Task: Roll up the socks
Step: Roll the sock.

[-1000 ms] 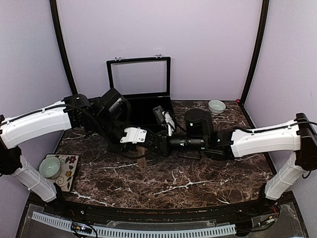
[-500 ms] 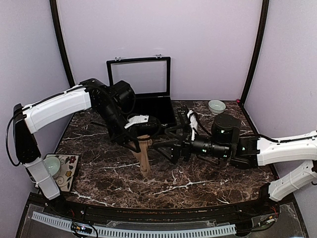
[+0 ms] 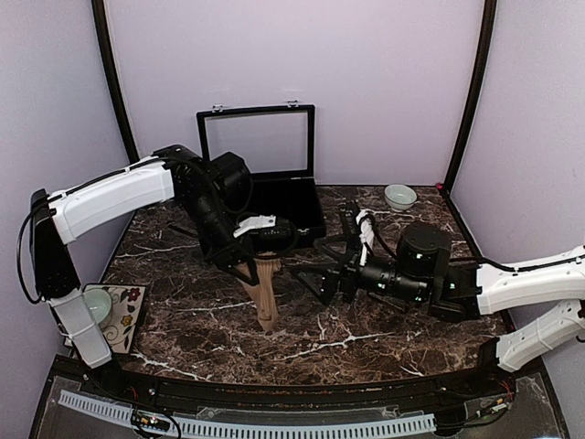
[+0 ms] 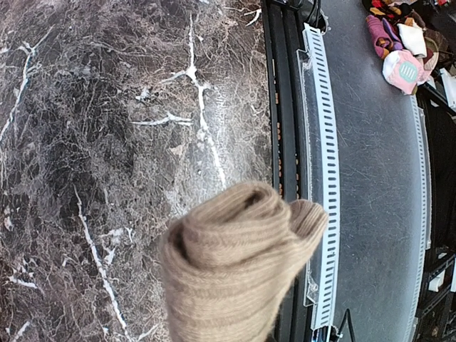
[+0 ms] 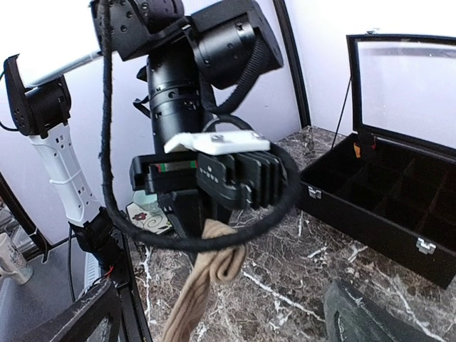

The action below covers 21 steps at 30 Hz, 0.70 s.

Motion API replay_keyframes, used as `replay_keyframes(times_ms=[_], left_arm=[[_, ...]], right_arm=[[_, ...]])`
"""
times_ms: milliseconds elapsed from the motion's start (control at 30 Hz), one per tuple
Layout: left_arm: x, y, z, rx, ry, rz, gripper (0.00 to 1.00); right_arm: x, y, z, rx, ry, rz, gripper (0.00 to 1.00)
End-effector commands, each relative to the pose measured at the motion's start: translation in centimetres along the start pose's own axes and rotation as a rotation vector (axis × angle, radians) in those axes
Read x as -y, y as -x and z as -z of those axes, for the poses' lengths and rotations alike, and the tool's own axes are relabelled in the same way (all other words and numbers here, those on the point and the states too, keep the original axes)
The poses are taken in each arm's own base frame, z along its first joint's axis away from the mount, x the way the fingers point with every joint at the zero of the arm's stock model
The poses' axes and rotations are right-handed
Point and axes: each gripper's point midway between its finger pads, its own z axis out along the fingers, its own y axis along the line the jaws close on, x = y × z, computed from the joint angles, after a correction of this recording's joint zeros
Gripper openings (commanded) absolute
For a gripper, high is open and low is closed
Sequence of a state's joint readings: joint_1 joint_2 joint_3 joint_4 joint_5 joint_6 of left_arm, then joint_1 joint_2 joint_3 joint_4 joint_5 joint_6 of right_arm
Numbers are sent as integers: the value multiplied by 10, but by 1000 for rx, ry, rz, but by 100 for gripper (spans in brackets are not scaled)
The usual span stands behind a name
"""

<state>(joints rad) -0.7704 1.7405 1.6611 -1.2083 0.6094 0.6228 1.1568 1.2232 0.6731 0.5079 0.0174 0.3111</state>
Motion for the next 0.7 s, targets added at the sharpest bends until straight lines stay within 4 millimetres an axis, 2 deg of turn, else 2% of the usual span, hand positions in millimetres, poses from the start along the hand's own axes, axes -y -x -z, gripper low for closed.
replay_keyframes(times_ms=[0, 167, 367, 467, 567, 667], left_arm=[[2, 4, 5, 0, -18, 28, 0], [5, 5, 6, 7, -35, 25, 0], [21, 7, 9, 26, -117, 7, 0], [33, 10, 11, 46, -175, -14, 0], [45, 10, 16, 49, -235, -28, 0], [53, 12, 20, 60, -270, -41, 0]], right_arm=[[-3, 2, -15, -23, -29, 78, 99], [1, -3, -37, -49, -76, 124, 99], [-4, 6, -55, -37, -55, 180, 99], [0, 3, -63, -67, -60, 223, 97], [5, 1, -61, -89, -14, 216, 90], [5, -4, -53, -106, 52, 222, 88]])
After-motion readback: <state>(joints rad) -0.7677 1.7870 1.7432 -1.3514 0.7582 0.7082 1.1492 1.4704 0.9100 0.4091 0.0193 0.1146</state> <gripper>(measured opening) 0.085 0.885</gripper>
